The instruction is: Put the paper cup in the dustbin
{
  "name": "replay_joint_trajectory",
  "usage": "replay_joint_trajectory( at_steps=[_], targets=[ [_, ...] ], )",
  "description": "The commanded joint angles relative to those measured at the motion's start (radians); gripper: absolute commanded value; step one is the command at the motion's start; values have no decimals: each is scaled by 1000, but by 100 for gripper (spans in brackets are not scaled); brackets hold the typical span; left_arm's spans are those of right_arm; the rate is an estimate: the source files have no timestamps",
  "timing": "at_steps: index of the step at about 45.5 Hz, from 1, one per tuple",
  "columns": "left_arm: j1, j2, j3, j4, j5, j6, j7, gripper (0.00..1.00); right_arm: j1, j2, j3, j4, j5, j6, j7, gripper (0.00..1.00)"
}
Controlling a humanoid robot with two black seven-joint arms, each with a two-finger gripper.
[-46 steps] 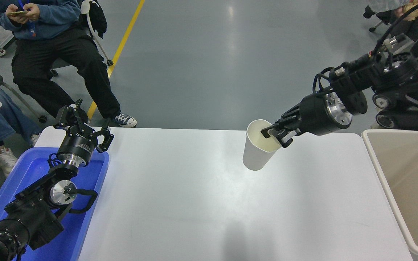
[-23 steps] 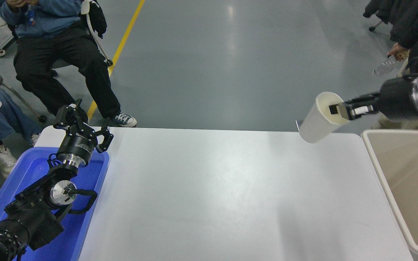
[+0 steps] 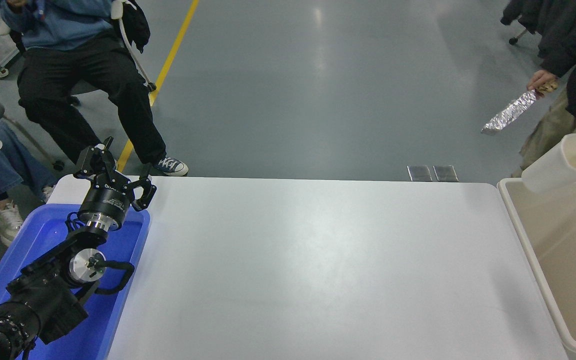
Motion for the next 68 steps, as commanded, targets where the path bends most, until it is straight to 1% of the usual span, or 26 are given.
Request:
replay_joint_trajectory(
  at_steps=[1,9,16,20,27,31,39,40,46,49,59,63,68],
  targets=[
    [0,0,0,0,0,0,0,100,-277,-5,148,-199,175,-4,-8,0],
    [0,0,0,0,0,0,0,100,-398,12,214,-283,272,-4,-13,0],
    [0,0,0,0,0,0,0,100,-504,64,289,-339,429,-21,-17,0],
    [0,0,0,0,0,0,0,100,-564,83,315,-366,488,-43,-19,0],
    [0,0,0,0,0,0,0,100,-642,161,377,-422,560,-73,-36,0],
    [0,0,0,0,0,0,0,100,-716,193,413,-475,618,-82,-49,0],
    [0,0,0,0,0,0,0,100,-854,332,498,-667,716,-80,-82,0],
    [1,0,0,0,0,0,0,100,-888,366,528,-710,732,-79,-86,0],
    [0,0,0,0,0,0,0,100,-954,457,645,-817,744,-80,-135,0],
    [0,0,0,0,0,0,0,100,-980,495,702,-849,743,-82,-143,0],
    [0,0,0,0,0,0,0,100,-1012,601,851,-929,744,-122,-175,0],
    [0,0,0,0,0,0,0,100,-1014,619,895,-937,743,-166,-181,0],
    [0,0,0,0,0,0,0,100,-1014,653,914,-937,744,-226,-223,0]
  ],
)
